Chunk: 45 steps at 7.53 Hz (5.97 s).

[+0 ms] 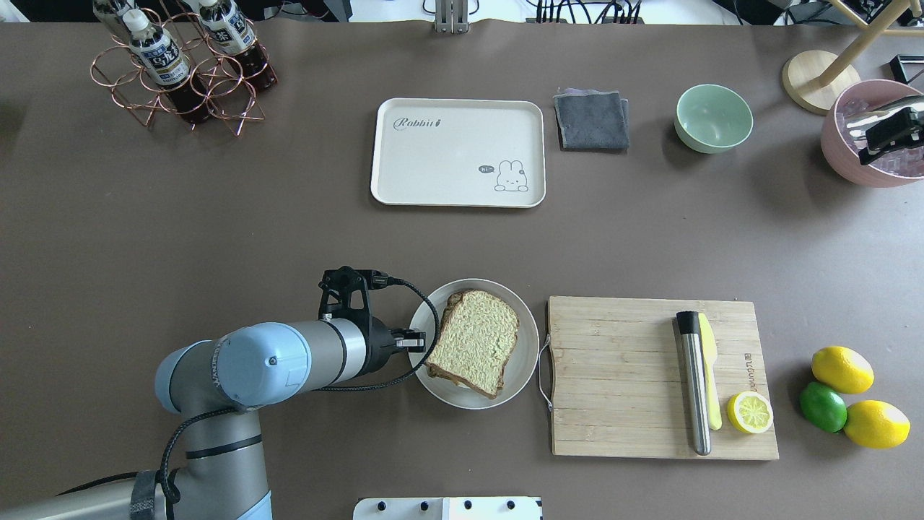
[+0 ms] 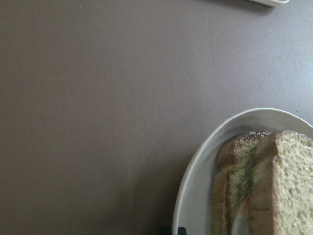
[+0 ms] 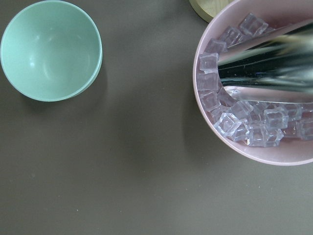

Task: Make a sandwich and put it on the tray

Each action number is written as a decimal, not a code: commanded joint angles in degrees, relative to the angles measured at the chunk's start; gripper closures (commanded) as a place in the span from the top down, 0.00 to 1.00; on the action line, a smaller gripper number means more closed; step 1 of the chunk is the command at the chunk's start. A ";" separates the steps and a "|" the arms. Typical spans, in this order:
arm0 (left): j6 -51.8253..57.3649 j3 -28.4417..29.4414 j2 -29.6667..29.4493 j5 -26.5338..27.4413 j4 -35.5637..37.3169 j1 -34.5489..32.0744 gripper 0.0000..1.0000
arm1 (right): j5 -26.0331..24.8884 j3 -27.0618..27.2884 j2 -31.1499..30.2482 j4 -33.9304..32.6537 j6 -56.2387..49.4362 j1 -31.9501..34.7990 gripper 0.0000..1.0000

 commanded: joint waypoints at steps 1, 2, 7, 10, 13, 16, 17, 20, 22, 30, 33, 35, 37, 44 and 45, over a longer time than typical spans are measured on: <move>-0.84 -0.70 -1.04 -0.46 -0.03 -1.82 0.00 | 0.10 0.23 -0.03 -0.03 0.24 0.42 0.99; -1.89 -0.70 -1.48 -2.03 -0.03 -2.08 0.00 | 0.10 0.23 -0.03 -0.03 0.07 0.68 0.99; -22.27 -0.87 -4.91 -3.72 1.81 -6.20 0.00 | 0.10 0.32 -0.29 -0.03 0.24 0.86 0.99; -32.36 -0.44 -7.72 -3.19 6.03 -9.55 0.00 | 0.19 0.23 -0.12 -0.03 0.42 0.86 0.99; -36.10 7.61 -12.72 -3.01 6.04 -12.53 0.00 | 0.19 0.23 -0.20 -0.03 0.42 0.77 0.99; -35.48 16.05 -17.90 -3.01 5.69 -16.49 0.00 | 0.98 0.23 -0.47 -0.03 0.33 0.77 0.99; -34.61 19.31 -19.66 -3.01 5.42 -17.37 0.00 | 0.98 0.23 -0.56 -0.03 0.33 0.86 0.99; -31.54 25.82 -22.31 -2.58 4.63 -17.99 0.00 | 1.68 0.32 -0.82 -0.03 0.24 1.39 0.99; -29.42 30.30 -22.40 -0.99 0.43 -17.91 0.00 | 1.94 0.67 -1.26 -0.03 0.33 1.39 0.99; -25.28 31.39 -22.49 -0.99 -1.43 -17.47 0.92 | 2.30 0.76 -1.17 -0.03 0.33 1.39 0.99; -24.50 29.72 -22.41 -2.65 -1.61 -21.05 0.94 | 3.52 0.85 -1.17 0.06 0.33 2.26 0.99; -22.13 25.87 -20.22 -9.58 -0.82 -25.62 0.94 | 4.23 1.11 -1.35 -0.03 0.33 2.62 0.99; -21.33 16.67 -13.48 -11.36 -0.21 -26.78 0.97 | 4.58 2.51 -2.75 -0.03 0.07 3.40 0.99; 17.64 1.23 11.16 -14.96 -7.77 -40.46 0.97 | 4.76 2.08 -3.99 -0.21 -0.63 6.05 0.99; 18.39 1.23 10.73 -20.97 -3.85 -43.97 0.97 | 4.67 1.64 -3.90 -0.38 -2.37 6.22 0.99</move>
